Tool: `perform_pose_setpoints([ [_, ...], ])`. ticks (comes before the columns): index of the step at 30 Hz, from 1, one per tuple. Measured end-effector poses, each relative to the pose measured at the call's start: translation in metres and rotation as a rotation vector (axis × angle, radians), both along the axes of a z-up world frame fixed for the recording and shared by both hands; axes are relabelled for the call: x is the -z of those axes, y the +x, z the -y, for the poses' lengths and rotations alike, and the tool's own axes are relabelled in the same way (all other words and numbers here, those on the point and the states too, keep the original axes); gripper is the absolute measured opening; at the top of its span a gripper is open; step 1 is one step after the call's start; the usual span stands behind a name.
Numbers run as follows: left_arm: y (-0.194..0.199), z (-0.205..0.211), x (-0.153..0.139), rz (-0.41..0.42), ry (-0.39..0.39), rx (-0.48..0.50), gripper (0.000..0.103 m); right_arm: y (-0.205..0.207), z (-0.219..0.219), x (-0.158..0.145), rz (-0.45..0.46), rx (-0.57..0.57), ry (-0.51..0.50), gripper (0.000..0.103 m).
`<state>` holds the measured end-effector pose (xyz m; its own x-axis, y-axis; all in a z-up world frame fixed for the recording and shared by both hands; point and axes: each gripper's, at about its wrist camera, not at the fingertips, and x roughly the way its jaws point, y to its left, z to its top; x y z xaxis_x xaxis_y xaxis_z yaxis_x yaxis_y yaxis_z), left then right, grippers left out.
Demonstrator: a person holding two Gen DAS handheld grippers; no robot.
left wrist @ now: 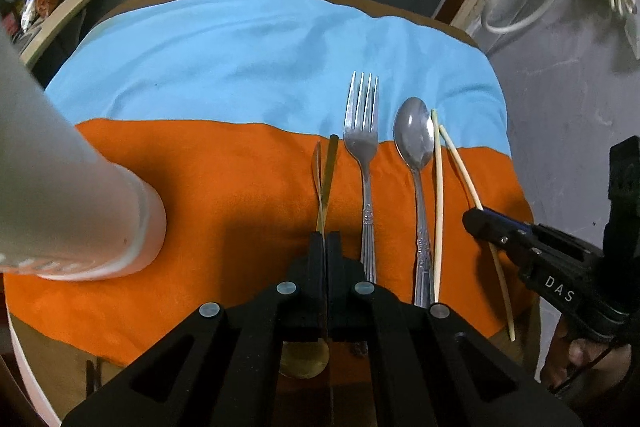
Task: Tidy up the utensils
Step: 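Lift the knife and chopstick and carry both over the white caddy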
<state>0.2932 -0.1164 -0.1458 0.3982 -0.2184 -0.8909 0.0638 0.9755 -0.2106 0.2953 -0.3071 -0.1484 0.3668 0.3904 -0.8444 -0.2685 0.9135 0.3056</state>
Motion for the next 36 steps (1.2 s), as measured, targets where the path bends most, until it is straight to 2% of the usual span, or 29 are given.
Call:
perform_pose_setpoints([
  [2, -0.003, -0.003, -0.001, 0.015, -0.035, -0.016, 0.0, -0.004, -0.001, -0.001, 0.026, 0.009, -0.002, 0.003],
  [4, -0.012, -0.007, -0.007, 0.067, -0.08, -0.016, 0.0, -0.011, 0.006, -0.002, 0.044, 0.037, 0.05, 0.003],
  [6, -0.029, -0.007, -0.019, 0.165, -0.109, 0.002, 0.0, -0.022, 0.016, -0.008, 0.092, 0.075, 0.118, 0.003],
  [10, -0.057, -0.012, -0.039, 0.301, -0.175, 0.012, 0.0, -0.045, 0.025, -0.028, 0.221, 0.12, 0.21, 0.003],
  [14, -0.076, -0.024, -0.065, 0.409, -0.219, -0.02, 0.0, -0.068, 0.02, -0.058, 0.386, 0.107, 0.318, 0.003],
  [17, -0.086, -0.03, -0.089, 0.499, -0.221, -0.035, 0.0, -0.079, 0.004, -0.083, 0.493, 0.086, 0.351, 0.003],
  [23, -0.102, -0.051, -0.131, 0.636, -0.216, -0.049, 0.0, -0.087, -0.027, -0.124, 0.634, 0.041, 0.405, 0.003],
  [30, -0.118, -0.089, -0.171, 0.747, -0.207, -0.104, 0.0, -0.093, -0.069, -0.165, 0.748, -0.016, 0.468, 0.003],
  [36, -0.123, -0.147, -0.195, 0.846, -0.203, -0.203, 0.0, -0.084, -0.107, -0.19, 0.811, -0.076, 0.58, 0.003],
])
